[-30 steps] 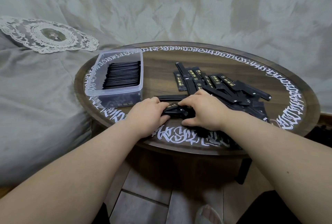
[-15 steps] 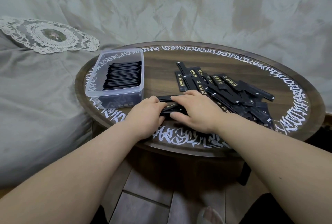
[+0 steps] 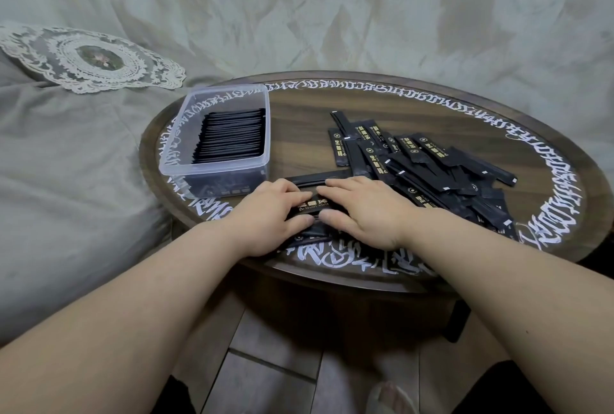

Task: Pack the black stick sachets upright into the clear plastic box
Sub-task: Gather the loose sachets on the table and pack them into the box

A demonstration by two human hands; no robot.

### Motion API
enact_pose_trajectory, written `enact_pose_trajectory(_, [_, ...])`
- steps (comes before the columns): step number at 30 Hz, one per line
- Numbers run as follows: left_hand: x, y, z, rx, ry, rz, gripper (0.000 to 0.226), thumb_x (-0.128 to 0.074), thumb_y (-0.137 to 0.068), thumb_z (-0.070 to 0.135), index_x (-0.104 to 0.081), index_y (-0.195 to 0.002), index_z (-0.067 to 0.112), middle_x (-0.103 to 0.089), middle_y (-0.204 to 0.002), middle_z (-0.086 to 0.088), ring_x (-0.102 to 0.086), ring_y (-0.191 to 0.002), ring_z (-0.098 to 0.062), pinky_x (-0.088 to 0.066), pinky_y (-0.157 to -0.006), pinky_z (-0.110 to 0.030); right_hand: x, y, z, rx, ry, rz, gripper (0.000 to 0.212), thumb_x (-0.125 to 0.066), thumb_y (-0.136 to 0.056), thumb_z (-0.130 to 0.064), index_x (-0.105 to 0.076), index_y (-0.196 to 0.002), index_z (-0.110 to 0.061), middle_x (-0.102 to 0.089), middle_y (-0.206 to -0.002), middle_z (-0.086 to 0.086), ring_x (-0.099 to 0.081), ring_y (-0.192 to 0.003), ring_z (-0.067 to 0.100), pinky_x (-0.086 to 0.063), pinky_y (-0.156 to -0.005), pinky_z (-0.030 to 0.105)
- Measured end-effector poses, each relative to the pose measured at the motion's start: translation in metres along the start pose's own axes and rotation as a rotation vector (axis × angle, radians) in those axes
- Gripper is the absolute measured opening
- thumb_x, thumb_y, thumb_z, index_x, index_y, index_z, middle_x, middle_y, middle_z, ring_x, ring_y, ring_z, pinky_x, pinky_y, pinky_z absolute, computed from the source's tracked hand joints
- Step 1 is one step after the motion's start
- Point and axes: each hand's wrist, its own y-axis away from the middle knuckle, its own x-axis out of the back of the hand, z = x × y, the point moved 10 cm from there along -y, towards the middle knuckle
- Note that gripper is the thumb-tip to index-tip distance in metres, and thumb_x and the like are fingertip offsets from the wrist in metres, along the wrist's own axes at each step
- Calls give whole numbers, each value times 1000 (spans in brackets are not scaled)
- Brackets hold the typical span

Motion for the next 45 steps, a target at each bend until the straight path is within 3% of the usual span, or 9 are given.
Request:
enact_pose_trajectory(5, [3, -1, 1, 8, -47, 42, 59, -52, -92, 52, -41, -145, 28, -45, -133, 5, -39, -123, -17, -31, -101, -28, -6, -2, -2, 12, 47, -35, 91, -50, -78, -72, -15, -151, -28, -22, -156, -7, -17, -143, 19, -18, -115, 44])
enact_pose_trajectory(10, [0, -1, 2, -2, -48, -35, 70, -63, -83, 56, -41, -143, 30, -45, -129, 2, -40, -120, -18, -34, -97, -28, 5, -5, -7, 9, 83, 61, 75, -49, -83, -67, -32, -144, -26, -41, -135, -1, -34, -128, 21, -32, -106, 40])
enact_pose_trajectory(17, [3, -3, 3, 36, -45, -4, 42, -66, -85, 41, -54, -122, 25, -57, -114, 3, -54, -104, -17, -42, -86, -28, 9, -6, -7, -29, 55, 118, 55, -54, -85, -58, -53, -127, -22, -52, -116, 0, -40, -114, 21, -41, -94, 37])
enact_pose_trajectory(24, [7, -1, 9, 19, -113, 68, 29, -62, -87, 37, -51, -108, 20, -53, -104, 2, -54, -91, -18, -46, -80, -33, 13, -5, -5, -31, -4, 165, 35, -59, -87, -44, -54, -112, -19, -53, -111, -1, -43, -107, 19, -37, -86, 32])
enact_pose_trajectory(29, [6, -4, 6, 50, -167, 22, 31, -59, -89, 40, -50, -109, 18, -57, -104, 0, -56, -92, -21, -47, -79, -36, 15, -5, -6, -24, -39, 148, 39, -60, -85, -39, -51, -120, -24, -55, -111, -3, -45, -108, 19, -42, -89, 35])
enact_pose_trajectory(35, [6, -3, 4, 53, -193, 37, 30, -57, -91, 34, -48, -113, 15, -51, -109, -3, -56, -97, -24, -46, -79, -35, 17, 2, 4, -53, -118, 119, 71, -63, -80, -55, -40, -140, -26, -53, -127, -3, -45, -121, 18, -40, -100, 35])
enact_pose_trajectory(40, [21, 0, 1, 82, -169, 176, 26, -59, -89, 25, -43, -108, 18, -57, -95, 0, -60, -86, -25, -47, -69, -36, 25, 6, 3, -53, -308, 181, 64, -40, -92, -56, -34, -146, -22, -44, -144, -1, -40, -131, 16, -33, -108, 33])
enact_pose_trajectory(45, [18, 0, 4, 56, -116, 223, 42, -63, -87, 41, -46, -121, 23, -57, -114, 3, -58, -98, -19, -48, -77, -36, 15, -2, -7, -30, -181, 155, 54, -45, -94, -50, -41, -142, -24, -54, -117, -1, -50, -113, 17, -40, -93, 31])
